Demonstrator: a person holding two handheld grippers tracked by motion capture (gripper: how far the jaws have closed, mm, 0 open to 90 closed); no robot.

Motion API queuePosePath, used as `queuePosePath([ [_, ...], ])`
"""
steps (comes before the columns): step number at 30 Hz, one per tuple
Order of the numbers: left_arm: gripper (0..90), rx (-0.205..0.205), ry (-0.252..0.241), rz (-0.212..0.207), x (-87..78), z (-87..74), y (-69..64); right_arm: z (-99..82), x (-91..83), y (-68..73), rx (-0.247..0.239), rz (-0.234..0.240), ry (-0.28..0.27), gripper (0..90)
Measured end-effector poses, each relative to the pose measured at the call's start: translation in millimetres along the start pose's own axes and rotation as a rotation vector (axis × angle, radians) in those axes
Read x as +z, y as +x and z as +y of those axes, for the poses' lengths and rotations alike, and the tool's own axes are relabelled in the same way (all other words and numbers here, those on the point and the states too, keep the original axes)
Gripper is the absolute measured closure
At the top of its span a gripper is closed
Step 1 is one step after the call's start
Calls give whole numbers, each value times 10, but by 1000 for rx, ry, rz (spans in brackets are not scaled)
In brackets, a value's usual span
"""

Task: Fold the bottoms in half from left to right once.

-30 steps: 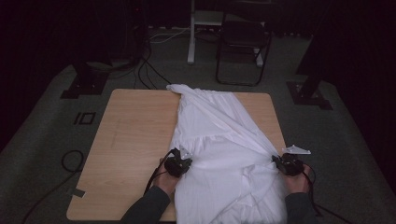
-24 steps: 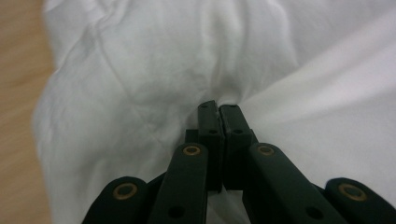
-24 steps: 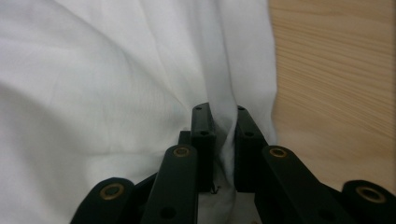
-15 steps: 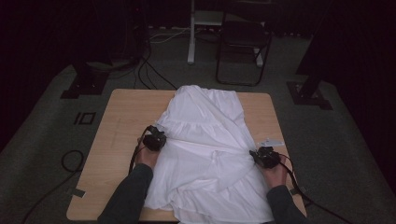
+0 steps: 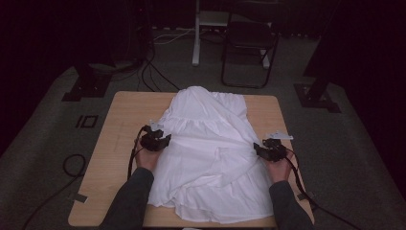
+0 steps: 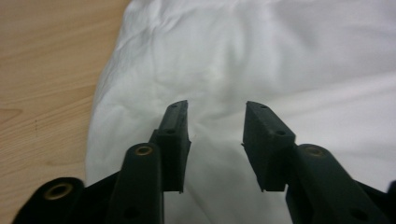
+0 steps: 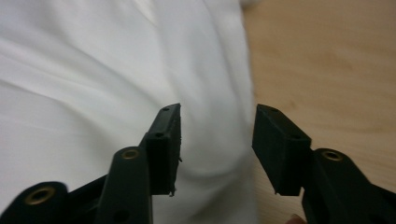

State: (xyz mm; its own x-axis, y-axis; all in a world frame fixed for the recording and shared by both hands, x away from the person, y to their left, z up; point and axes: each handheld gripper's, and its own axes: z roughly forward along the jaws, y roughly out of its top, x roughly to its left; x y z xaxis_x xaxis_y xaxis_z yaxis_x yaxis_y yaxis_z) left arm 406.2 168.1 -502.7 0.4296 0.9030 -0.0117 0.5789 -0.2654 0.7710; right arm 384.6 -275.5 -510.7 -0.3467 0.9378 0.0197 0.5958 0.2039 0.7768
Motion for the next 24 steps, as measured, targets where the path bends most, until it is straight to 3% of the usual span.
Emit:
queuePosePath([
  [2, 577, 23, -30, -16, -180, -50, -59, 45, -148, 124, -23, 63, -39, 497],
  [4, 565, 38, -50, -45, -343, -121, -110, 71, -253, 279, -76, 116, -57, 489],
  [8, 540, 69, -73, -63, -623, -313, -173, 104, -303, 550, -128, 199, -63, 489],
  [12, 525, 91, -75, -71, -824, -507, -194, 170, -140, 784, -169, 236, -32, 466],
  [15, 519, 81, -87, -87, -932, -629, -188, 242, 60, 940, -181, 240, -5, 414],
  [20, 502, 90, -84, -92, -1032, -803, -217, 290, 439, 1093, -185, 240, 67, 347],
  [22, 496, 86, -82, -94, -1074, -863, -220, 259, 541, 1107, -204, 238, 122, 472],
  [24, 488, 86, -76, -99, -1121, -924, -227, 218, 538, 1077, -208, 265, 152, 727],
])
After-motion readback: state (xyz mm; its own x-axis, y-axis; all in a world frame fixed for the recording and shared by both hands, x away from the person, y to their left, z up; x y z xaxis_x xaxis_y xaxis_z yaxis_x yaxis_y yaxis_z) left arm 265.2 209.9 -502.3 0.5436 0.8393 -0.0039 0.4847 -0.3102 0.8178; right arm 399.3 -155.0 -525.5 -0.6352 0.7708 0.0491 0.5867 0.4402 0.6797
